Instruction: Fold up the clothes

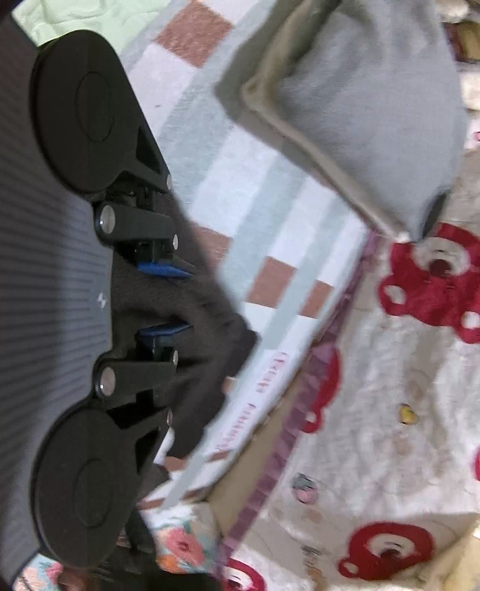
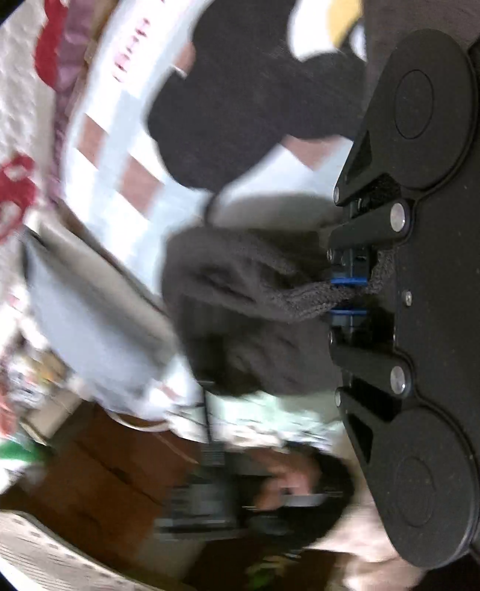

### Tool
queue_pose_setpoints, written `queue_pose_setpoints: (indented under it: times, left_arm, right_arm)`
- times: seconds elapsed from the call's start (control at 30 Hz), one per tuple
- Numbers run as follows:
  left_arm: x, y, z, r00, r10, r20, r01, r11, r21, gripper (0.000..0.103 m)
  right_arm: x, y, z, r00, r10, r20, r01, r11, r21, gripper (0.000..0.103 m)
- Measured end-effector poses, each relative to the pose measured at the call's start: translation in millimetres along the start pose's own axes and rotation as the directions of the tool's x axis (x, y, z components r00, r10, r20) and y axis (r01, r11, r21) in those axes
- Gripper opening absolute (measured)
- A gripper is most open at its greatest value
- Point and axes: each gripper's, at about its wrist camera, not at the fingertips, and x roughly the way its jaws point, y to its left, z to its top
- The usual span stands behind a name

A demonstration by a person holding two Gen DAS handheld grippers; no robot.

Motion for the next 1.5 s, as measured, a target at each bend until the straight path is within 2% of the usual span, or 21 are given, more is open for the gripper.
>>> queue_pose_setpoints:
  times: [0.07,0.17,0.3,0.4,0.5,0.53,0.57,0.67,0.73,0.8,0.83,0.9,0.97,1.03,1.07,1.13,1.17,1.23,1.33,1.43,1.5]
  left_arm:
    - [-8,2,4,0.999,-0.021,0.045,0.021,1.0,-0.015,0.046]
    - [-7,3,5,0.997,-0.026,0.067,0.026,1.0,-0.003,0.054]
    - [22,-3,-4,0.999,-0.016,-0.036,0.016,1.0,0.004,0.057]
    - [41,-11,-15,0.992,-0.065,-0.11,0.062,0.998,-0.025,0.065]
    - [48,-36,-29,0.99,-0.025,-0.14,0.039,0.994,0.103,0.072]
    - [51,-45,-33,0.989,-0.004,-0.15,0.028,0.987,0.157,0.078]
    - [53,-53,-38,0.987,0.017,-0.16,0.017,0.978,0.208,0.082]
    - [61,-71,-53,0.974,0.081,-0.211,-0.009,0.947,0.321,0.083]
    - [66,-81,-67,0.958,0.136,-0.253,-0.014,0.901,0.433,0.082]
    - [72,-91,-86,0.942,0.227,-0.246,-0.054,0.828,0.558,0.077]
    - [73,-92,-90,0.939,0.243,-0.243,-0.061,0.814,0.577,0.074]
    - [71,-91,-92,0.939,0.238,-0.249,-0.057,0.819,0.57,0.07]
    - [69,-91,-94,0.938,0.234,-0.255,-0.052,0.824,0.564,0.068]
    - [69,-90,-93,0.938,0.229,-0.259,-0.047,0.826,0.561,0.068]
    - [70,-90,-93,0.938,0.227,-0.261,-0.044,0.827,0.561,0.068]
    - [71,-90,-93,0.938,0.224,-0.263,-0.04,0.827,0.561,0.068]
    - [72,-91,-93,0.938,0.224,-0.264,-0.039,0.826,0.563,0.068]
    - [73,-91,-92,0.938,0.222,-0.266,-0.036,0.825,0.563,0.068]
    - [73,-90,-89,0.937,0.215,-0.275,-0.027,0.831,0.556,0.068]
    - [74,-89,-86,0.937,0.207,-0.281,-0.025,0.842,0.538,0.068]
    - [74,-89,-85,0.937,0.209,-0.279,-0.029,0.845,0.534,0.068]
  right_arm:
    - [6,5,-12,0.998,0.034,-0.056,-0.034,0.999,0.005,0.015]
    - [14,12,-29,0.987,0.085,-0.139,-0.084,0.996,0.015,0.015]
    - [25,20,-52,0.957,0.151,-0.248,-0.146,0.988,0.041,0.015]
    - [36,17,-59,0.93,0.178,-0.322,-0.165,0.984,0.069,0.015]
    - [43,25,-66,0.909,0.18,-0.376,-0.177,0.983,0.043,0.015]
    - [45,29,-69,0.905,0.174,-0.387,-0.178,0.984,0.026,0.015]
    - [46,31,-72,0.906,0.163,-0.39,-0.174,0.985,0.009,0.015]
    - [48,32,-80,0.911,0.153,-0.384,-0.173,0.985,-0.016,0.015]
    - [46,32,-83,0.91,0.154,-0.386,-0.182,0.983,-0.037,0.016]
    - [43,29,-81,0.897,0.147,-0.417,-0.189,0.98,-0.062,0.017]
    - [39,27,-78,0.892,0.135,-0.431,-0.185,0.98,-0.076,0.017]
    - [22,20,-66,0.9,0.108,-0.422,-0.161,0.982,-0.093,0.017]
    - [-4,8,-49,0.925,0.099,-0.367,-0.135,0.988,-0.073,0.02]
    - [-36,-16,-29,0.966,0.039,-0.257,-0.053,0.997,-0.05,0.044]
    - [-50,-30,-19,0.979,-0.003,-0.203,-0.003,0.999,-0.034,0.056]
    - [-75,-54,-4,0.988,-0.101,-0.118,0.104,0.994,0.023,0.057]
    - [-86,-68,4,0.985,-0.154,-0.078,0.158,0.986,0.06,0.058]
    - [-93,-98,12,0.964,-0.262,-0.034,0.264,0.949,0.171,0.06]
    - [-90,-141,16,0.914,-0.404,-0.039,0.394,0.862,0.319,0.06]
    - [-77,-166,16,0.881,-0.471,-0.058,0.452,0.796,0.403,0.06]
    - [-62,-175,14,0.881,-0.464,-0.095,0.46,0.791,0.403,0.063]
